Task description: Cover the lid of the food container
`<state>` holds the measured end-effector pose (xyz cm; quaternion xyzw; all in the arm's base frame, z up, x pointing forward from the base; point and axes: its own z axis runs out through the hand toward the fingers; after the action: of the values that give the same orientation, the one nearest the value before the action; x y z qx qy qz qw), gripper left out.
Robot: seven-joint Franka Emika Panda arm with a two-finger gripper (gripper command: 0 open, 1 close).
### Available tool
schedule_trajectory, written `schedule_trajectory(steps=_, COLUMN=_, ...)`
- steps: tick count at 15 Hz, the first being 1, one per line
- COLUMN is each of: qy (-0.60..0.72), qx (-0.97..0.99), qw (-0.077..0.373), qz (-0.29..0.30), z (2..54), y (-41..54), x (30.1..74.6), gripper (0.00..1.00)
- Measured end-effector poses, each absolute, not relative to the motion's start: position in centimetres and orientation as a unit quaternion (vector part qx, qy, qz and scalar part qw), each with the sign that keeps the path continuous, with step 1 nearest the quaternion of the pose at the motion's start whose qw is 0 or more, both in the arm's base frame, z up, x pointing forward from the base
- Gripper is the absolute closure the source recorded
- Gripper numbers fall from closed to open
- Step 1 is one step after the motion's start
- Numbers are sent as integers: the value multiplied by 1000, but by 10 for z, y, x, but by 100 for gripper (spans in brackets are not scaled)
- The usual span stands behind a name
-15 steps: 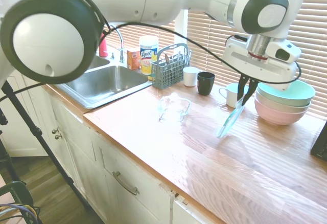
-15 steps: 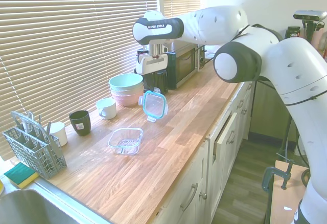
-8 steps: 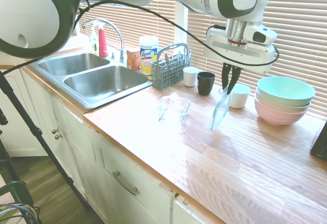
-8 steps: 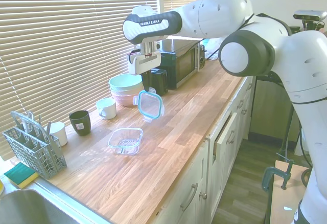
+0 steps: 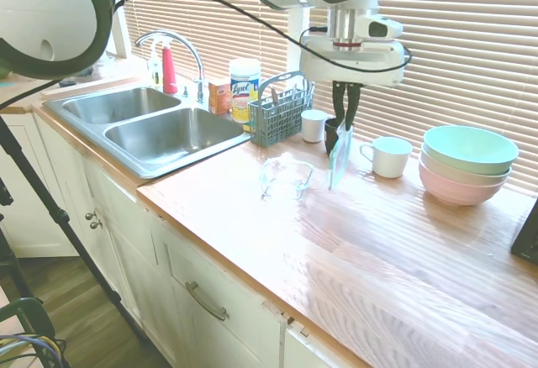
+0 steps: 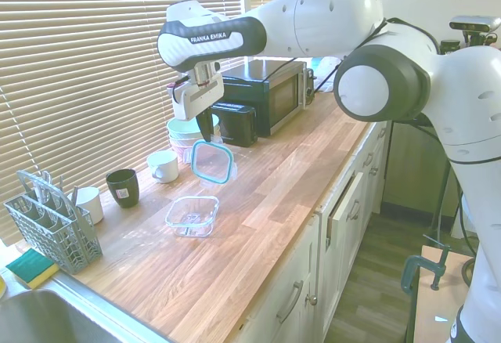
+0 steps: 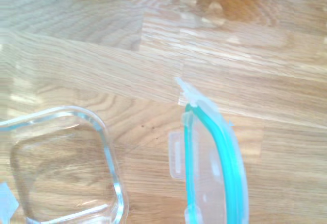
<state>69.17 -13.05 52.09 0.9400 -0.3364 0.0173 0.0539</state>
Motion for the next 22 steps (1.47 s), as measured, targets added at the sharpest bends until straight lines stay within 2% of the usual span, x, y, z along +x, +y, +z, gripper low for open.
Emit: schedule_trajectory(steps=22, qy=-297, qx=946, qw=132, qz=18, z=528, y=-59, x=718, gripper=100)
